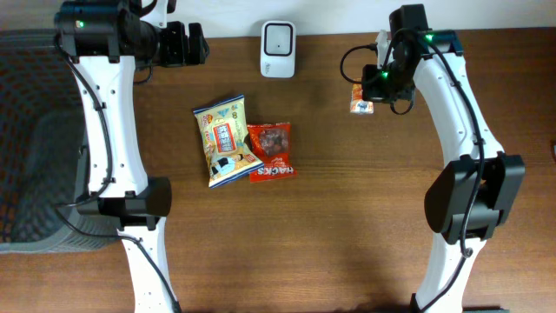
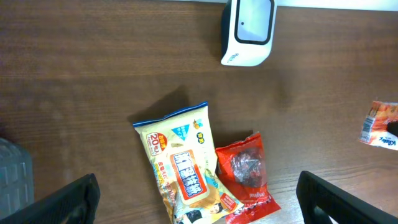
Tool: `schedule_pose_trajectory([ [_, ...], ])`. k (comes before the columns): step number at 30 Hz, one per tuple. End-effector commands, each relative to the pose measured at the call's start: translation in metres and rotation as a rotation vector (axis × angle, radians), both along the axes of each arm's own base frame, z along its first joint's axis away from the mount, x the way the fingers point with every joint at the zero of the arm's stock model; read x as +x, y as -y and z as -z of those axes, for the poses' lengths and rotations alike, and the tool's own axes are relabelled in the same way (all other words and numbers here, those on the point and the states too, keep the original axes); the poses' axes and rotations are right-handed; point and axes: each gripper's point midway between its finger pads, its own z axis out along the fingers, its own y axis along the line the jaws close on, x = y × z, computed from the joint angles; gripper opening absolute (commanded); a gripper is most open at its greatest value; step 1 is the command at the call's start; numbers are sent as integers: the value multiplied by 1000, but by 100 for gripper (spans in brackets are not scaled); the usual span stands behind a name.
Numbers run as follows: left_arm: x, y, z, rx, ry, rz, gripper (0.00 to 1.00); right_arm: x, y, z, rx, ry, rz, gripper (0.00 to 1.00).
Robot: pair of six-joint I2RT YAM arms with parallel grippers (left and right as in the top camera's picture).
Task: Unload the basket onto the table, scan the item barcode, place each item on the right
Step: 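Hold the orange pack up to the white scanner with the right gripper, then carry the orange pack right and drop it at the table's right edge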
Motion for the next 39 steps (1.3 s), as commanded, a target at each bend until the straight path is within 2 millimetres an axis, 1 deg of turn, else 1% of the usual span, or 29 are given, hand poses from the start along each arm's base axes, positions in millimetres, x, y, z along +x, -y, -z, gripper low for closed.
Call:
schedule_pose_trajectory([
  [1,-2,2,-6,-1,17,16,99,1,-12,-9,-41,31,-22,4],
  [5,-2,2,-6,-1,17,16,99,2,-27,-11,-49,49,-52,4],
  [6,-2,2,-6,-1,17,16,99,7,-32,-21,-45,81,-60,4],
  [7,-2,2,-6,-1,17,16,99,16,-33,-37,-67,134,-58,4],
  [8,-2,2,-6,-1,17,16,99,22,-30,-49,-104,174,-47,4],
  [9,-2,2,-6,-1,17,16,99,34,-24,-69,-194,256,-18,4],
  [11,-2,2,-6,-1,17,16,99,46,-25,-80,-260,330,-23,4],
  [13,-2,2,-6,-1,17,16,99,76,-52,-109,-329,537,-152,4],
  [15,-2,2,-6,-1,17,16,99,99,-81,-140,-417,735,-258,4],
  [16,-2,2,-6,-1,17,16,99,117,-114,-154,-494,882,-398,4],
  [17,-2,2,-6,-1,17,16,99,124,-127,-152,-550,925,-480,4],
  [19,-2,2,-6,-1,17,16,99,136,-145,-136,-674,966,-643,4],
  [20,-2,2,-6,-1,17,16,99,144,-153,-116,-738,966,-732,4],
  [21,-2,2,-6,-1,17,16,99,153,-158,-96,-771,962,-778,4],
  [22,-2,2,-6,-1,17,16,99,157,-160,-89,-772,967,-775,4],
  [23,-2,2,-6,-1,17,16,99,163,-165,-74,-762,971,-783,4],
  [25,-2,2,-6,-1,17,16,99,167,-175,-48,-744,960,-810,4],
  [26,-2,2,-6,-1,17,16,99,166,-182,-26,-736,935,-835,4],
  [27,-2,2,-6,-1,17,16,99,167,-184,-20,-733,929,-839,4],
  [30,-2,2,-6,-1,17,16,99,167,-183,-19,-726,928,-828,4],
  [31,-2,2,-6,-1,17,16,99,168,-183,-20,-690,927,-780,4],
  [32,-2,2,-6,-1,17,16,99,172,-174,-31,-624,935,-633,4],
  [33,-2,2,-6,-1,17,16,99,176,-162,-52,-569,954,-496,4],
  [34,-2,2,-6,-1,17,16,99,180,-142,-82,-485,978,-349,4],
  [35,-2,2,-6,-1,17,17,99,176,-104,-128,-329,977,-170,4],
  [36,-2,2,-6,-1,17,17,99,163,-90,-148,-178,941,-188,4],
  [37,-2,3,-6,-1,17,17,99,142,-82,-164,11,896,-277,4],
  [38,-2,2,-6,-1,17,17,99,110,-79,-177,256,835,-420,4],
  [39,-2,2,-6,-1,17,17,99,83,-71,-182,447,771,-500,4],
])
